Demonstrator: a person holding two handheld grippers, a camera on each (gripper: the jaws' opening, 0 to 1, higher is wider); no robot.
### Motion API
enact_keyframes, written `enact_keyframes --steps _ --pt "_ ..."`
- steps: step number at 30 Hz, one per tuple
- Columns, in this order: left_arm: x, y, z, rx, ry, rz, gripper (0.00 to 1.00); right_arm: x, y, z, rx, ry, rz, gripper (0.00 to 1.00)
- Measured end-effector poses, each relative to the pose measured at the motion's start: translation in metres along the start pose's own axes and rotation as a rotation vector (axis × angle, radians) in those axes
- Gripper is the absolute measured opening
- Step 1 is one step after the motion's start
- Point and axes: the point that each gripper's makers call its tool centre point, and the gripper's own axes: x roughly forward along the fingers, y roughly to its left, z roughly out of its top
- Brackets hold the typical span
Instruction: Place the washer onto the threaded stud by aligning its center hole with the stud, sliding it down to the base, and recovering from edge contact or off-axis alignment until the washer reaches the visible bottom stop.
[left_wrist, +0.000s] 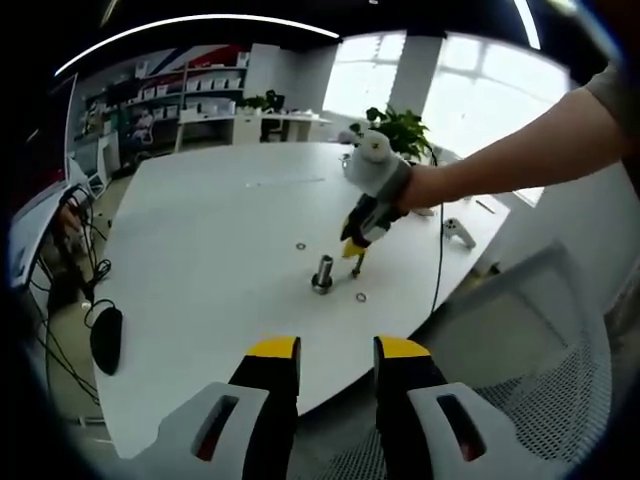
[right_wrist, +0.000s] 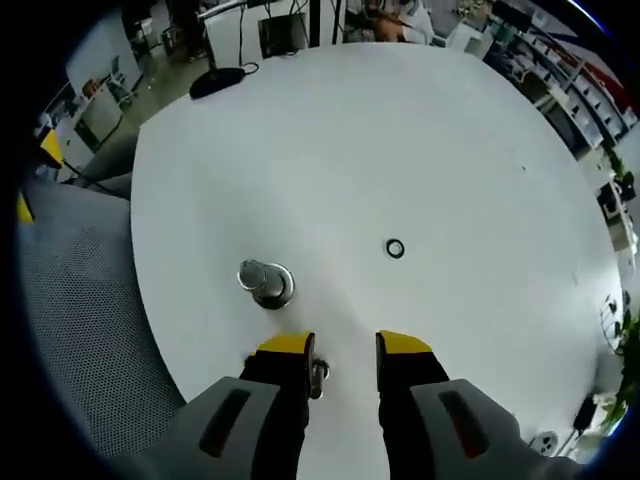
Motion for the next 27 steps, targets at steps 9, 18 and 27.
enact_keyframes --steps 9,18,27 --pt "0.001 0.001 -0.002 -0.007 0.011 -0.002 0.27 0.025 -0.019 0.014 0.037 0.029 0.011 0.27" --pt "0.002 0.002 -0.006 0.019 0.035 0.016 0.26 0.046 -0.029 0.029 0.05 0.028 0.006 0.27" --pt "0.001 0.004 -0.006 0.004 0.034 0.017 0.26 0.059 -0.033 0.039 0.112 0.02 0.008 0.27"
